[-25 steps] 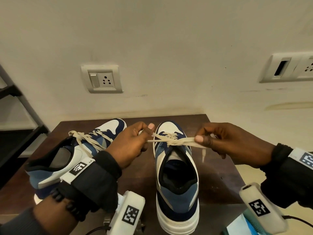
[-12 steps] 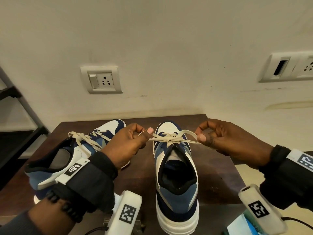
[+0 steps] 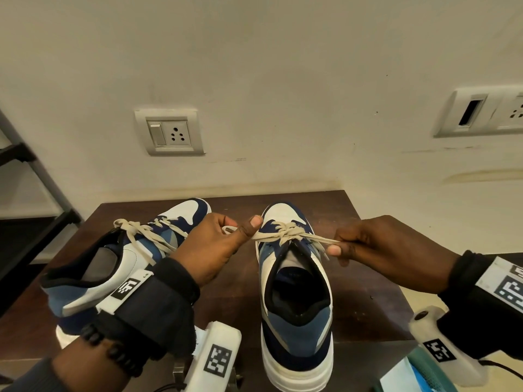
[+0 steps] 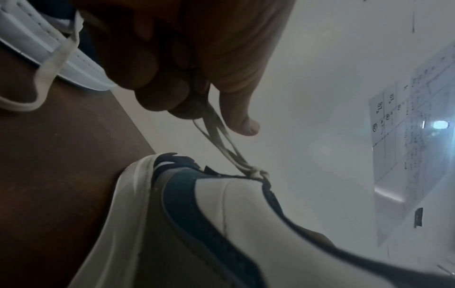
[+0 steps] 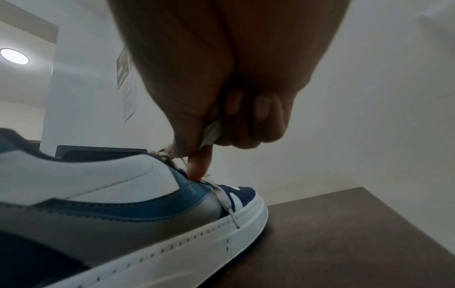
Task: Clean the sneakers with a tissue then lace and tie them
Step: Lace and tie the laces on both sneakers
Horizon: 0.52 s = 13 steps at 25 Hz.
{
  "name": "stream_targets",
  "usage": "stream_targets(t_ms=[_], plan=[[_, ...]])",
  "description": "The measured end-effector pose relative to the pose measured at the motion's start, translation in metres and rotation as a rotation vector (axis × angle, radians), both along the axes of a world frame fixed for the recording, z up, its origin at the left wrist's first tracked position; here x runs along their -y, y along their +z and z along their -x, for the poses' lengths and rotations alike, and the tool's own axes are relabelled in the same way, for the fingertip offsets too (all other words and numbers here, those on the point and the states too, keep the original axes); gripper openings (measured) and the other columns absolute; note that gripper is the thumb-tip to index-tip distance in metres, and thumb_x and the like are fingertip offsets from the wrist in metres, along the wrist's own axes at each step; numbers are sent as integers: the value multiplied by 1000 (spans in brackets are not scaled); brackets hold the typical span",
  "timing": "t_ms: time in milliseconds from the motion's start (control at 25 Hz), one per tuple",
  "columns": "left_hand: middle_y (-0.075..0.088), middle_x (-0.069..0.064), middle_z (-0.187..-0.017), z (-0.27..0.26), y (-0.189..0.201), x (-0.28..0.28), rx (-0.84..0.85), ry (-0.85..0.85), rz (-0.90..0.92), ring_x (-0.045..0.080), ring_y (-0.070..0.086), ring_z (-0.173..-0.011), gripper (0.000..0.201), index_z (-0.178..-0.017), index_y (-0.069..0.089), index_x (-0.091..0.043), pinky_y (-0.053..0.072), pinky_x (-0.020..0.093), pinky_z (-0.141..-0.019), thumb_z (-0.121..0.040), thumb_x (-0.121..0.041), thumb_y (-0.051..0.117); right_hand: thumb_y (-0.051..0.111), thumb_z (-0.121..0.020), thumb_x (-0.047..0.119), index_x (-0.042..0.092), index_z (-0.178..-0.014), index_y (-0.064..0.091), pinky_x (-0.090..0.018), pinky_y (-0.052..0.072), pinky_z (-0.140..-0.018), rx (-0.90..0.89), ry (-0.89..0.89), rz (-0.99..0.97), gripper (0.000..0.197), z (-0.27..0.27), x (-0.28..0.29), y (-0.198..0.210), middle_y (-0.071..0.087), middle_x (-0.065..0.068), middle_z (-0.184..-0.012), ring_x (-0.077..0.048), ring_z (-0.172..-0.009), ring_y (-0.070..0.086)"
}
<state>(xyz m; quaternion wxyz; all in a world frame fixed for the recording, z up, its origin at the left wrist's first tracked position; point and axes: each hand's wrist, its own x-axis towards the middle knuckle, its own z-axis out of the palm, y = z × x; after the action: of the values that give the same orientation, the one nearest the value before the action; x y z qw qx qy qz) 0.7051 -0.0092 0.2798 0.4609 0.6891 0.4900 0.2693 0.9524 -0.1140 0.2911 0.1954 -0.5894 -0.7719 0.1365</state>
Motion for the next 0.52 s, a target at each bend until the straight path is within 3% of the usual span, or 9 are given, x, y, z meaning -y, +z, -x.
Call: stream_targets(t_ms=[200,360,520], plan=[[44,-13,-40,4,7,6,-67,-48,-223,0,40,-39,43,-87,59,-11,32,12,-45,-80,-53,54,32,-86,66,32,-65,50,-16,39,-58,60,-4,-148,43,-11,3,5,50,9,-61,-9,-65,51],[41,-7,-47,3,29,-4,-111,11,-432,4,36,-42,38,-94,50,-25,32,16,-45,-80,-60,52,32,-86,66,32,-66,51,-15,38,-58,64,-3,-208,44,-14,1,12,50,9,-61,-10,-66,51],[45,-10,-48,9,36,-15,-179,-97,-452,2,40,-47,33,-83,54,-25,34,24,-56,-81,-58,56,32,-86,66,31,-68,53,-21,40,-58,76,51,-196,45,-11,0,10,51,9,-63,-10,-65,51]])
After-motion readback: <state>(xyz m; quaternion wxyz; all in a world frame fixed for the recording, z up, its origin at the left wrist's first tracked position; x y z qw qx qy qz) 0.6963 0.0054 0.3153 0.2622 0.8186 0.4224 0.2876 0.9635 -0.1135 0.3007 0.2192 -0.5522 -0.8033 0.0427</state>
